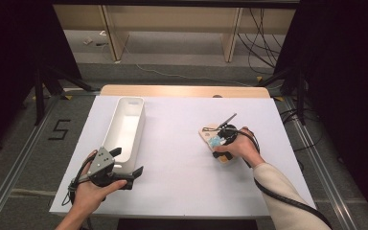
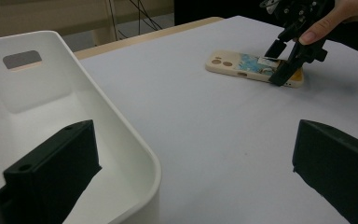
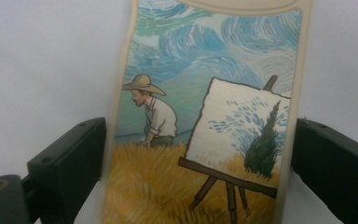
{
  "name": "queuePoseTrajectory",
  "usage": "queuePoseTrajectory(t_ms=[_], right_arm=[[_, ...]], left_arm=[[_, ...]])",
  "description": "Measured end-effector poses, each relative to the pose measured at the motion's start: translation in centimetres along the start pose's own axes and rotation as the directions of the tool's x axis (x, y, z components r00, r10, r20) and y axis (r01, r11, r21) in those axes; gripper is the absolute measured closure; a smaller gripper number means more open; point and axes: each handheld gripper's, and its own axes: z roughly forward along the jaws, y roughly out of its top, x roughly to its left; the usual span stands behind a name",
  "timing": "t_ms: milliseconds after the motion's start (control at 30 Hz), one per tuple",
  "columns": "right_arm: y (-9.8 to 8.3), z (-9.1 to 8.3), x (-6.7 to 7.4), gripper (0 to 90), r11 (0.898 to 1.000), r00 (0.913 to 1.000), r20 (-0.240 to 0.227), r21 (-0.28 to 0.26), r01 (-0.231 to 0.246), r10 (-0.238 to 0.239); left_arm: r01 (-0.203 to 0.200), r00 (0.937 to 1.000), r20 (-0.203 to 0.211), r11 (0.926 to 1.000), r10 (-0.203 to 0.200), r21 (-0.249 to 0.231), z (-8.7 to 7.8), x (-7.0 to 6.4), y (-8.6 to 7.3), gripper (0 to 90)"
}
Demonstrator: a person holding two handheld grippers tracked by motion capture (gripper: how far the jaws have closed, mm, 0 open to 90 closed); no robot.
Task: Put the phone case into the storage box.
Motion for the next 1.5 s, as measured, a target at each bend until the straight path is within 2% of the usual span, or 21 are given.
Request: queuePoseTrajectory(t_ms=[233,433,467,500,1500], right_arm=[[-0.04,-0.05,0.2,7.9,1.0,0.9994,0.019,0.0,-0.028,0.028],[-0.07,-0.06,0.27,8.5,0.999,0.999,0.021,-0.001,-0.04,0.04],[-0.03,-0.15,0.33,8.6,0.998,0.9984,0.013,0.007,-0.055,0.055],[-0.08,-0.07,0.3,8.7,0.999,0.9988,0.022,-0.001,-0.045,0.045],[-0.14,-0.17,0.46,11.2,0.997,0.9967,0.03,-0.011,-0.075,0.075]], left_arm=[[-0.001,1.0,-0.001,1.0,0.001,0.001,0.0,0.0,0.0,0.0],[-0.002,1.0,-0.001,1.0,0.002,0.002,0.0,-0.01,0.0,0.0],[-0.002,1.0,-0.001,1.0,0.002,0.002,0.0,-0.01,0.0,0.0],[-0.002,1.0,-0.001,1.0,0.002,0.002,0.0,-0.01,0.0,0.0],[-0.004,1.0,-0.001,1.0,0.004,0.001,-0.04,-0.01,0.01,0.0]])
